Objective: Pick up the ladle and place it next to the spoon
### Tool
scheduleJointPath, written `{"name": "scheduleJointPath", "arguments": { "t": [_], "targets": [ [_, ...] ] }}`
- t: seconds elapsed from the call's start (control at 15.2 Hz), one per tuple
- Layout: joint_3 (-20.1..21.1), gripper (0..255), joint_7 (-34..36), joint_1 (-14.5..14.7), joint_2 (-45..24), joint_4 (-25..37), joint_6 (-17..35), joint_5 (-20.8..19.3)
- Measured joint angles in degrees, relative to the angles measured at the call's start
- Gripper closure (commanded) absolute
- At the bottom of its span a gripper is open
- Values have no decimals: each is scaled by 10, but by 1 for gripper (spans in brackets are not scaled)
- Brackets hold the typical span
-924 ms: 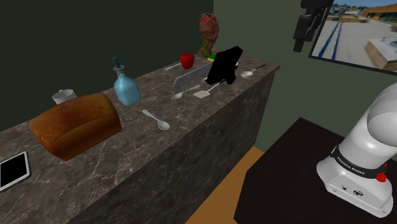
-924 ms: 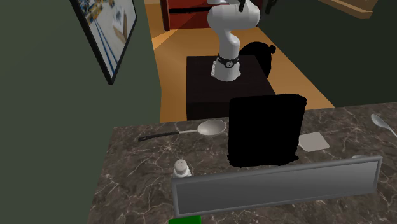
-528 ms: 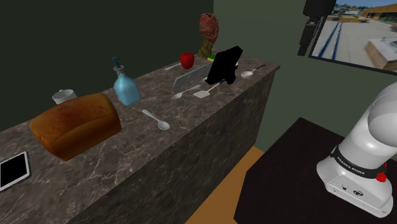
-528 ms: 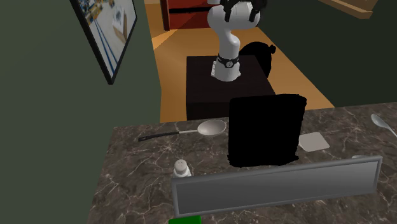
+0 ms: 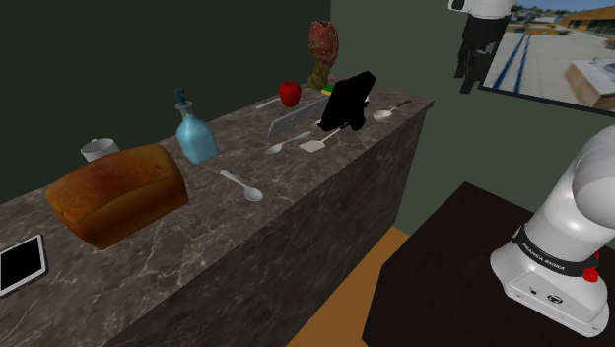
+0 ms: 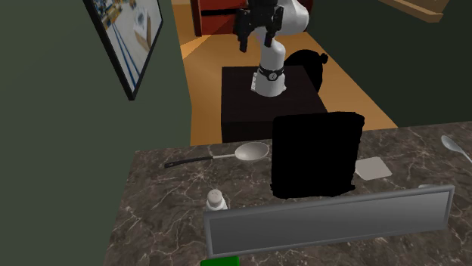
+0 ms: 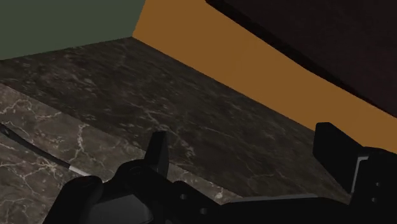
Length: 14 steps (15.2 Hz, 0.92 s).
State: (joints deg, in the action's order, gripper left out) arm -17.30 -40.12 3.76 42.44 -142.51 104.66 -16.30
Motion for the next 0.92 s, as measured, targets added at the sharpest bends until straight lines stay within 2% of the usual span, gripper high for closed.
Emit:
{"name": "scheduleJointPath", "arguments": {
  "t": [0.26, 0.53, 0.73, 0.92],
  "targets": [
    [-75, 0, -127, 25, -59, 16, 64, -22],
    [-153, 0, -260, 64, -136, 51, 124, -18],
    [-208, 0, -363, 107, -209, 85, 169, 11],
    [-264, 0, -480, 149, -287, 123, 208, 63]
  ]
}}
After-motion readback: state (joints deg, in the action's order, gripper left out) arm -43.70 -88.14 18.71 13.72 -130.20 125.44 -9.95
